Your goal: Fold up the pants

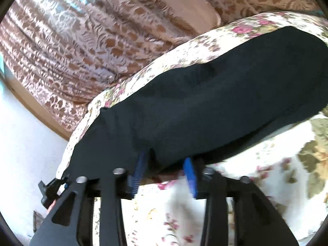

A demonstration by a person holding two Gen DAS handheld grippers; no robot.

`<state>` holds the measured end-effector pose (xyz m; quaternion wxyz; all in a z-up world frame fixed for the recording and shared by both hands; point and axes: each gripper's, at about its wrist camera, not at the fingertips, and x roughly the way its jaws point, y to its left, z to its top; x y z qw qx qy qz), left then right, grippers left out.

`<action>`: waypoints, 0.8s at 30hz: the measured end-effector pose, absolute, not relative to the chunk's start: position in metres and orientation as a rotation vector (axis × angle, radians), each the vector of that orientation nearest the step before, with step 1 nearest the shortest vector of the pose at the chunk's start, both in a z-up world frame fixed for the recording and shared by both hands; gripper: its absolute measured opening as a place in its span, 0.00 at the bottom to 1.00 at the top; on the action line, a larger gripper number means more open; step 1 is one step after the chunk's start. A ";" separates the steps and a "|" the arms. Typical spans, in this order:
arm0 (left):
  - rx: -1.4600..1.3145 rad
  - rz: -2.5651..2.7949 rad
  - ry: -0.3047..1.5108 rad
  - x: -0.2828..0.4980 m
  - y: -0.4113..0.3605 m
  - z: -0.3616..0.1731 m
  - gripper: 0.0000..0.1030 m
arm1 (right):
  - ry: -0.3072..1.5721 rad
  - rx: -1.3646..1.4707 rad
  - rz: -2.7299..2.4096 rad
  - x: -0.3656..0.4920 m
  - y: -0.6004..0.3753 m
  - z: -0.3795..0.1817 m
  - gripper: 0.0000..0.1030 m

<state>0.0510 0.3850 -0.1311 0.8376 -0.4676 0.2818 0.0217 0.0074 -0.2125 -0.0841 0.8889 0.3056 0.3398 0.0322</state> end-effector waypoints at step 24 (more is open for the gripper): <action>-0.426 -0.350 0.627 0.103 0.183 -0.057 0.61 | 0.595 0.983 -0.454 0.006 -0.452 -0.095 0.38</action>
